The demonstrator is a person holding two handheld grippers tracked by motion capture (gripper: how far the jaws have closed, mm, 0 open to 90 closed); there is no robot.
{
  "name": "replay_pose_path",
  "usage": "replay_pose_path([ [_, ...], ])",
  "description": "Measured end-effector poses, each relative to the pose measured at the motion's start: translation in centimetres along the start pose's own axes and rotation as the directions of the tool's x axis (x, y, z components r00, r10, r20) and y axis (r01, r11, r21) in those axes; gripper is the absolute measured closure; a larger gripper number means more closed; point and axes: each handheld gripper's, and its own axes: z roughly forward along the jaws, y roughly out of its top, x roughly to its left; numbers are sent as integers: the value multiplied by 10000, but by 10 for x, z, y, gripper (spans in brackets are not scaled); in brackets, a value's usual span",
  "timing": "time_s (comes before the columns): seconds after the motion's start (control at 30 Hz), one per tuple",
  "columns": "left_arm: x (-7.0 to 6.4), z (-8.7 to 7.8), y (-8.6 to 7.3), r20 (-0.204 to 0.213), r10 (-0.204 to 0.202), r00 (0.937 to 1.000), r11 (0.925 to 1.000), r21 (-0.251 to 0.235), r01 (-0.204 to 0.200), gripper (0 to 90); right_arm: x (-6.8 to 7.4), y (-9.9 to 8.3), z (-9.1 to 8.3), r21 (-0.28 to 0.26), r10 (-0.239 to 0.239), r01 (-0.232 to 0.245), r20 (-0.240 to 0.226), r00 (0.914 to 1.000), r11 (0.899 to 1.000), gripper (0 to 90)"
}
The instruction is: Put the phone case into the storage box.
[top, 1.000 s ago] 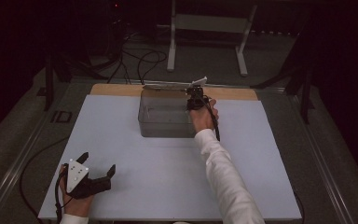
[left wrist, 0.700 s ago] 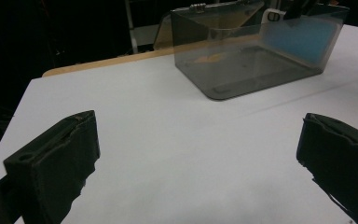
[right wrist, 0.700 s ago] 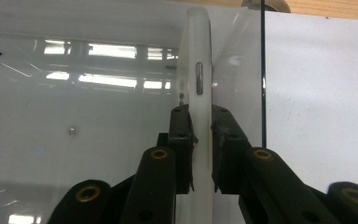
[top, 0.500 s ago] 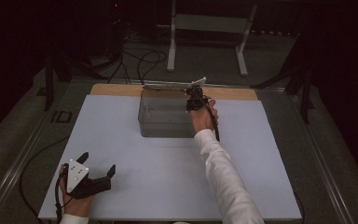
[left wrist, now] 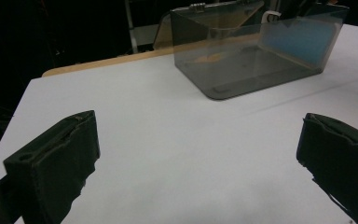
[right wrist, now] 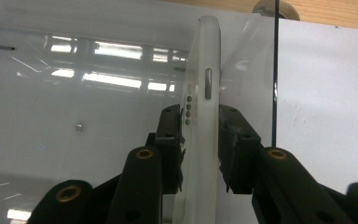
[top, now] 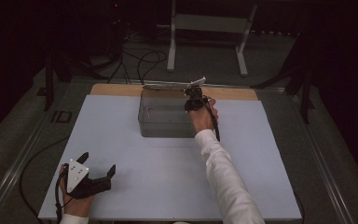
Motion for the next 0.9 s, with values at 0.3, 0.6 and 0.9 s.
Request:
replay_pose_path([
  [0.3,-1,1,0,25,10,10000,10000,6,-10,2,2,-1,-5,-119,-950,949,-125,9954,9954,630],
  [0.6,-1,0,0,28,10,10000,10000,-8,-9,3,5,-3,-18,-459,-1863,1853,-180,9823,9816,496],
  [0.9,-2,0,0,26,29,10000,10000,1,-29,2,-2,-5,-32,-1110,-2231,2190,-253,9745,9694,429],
])
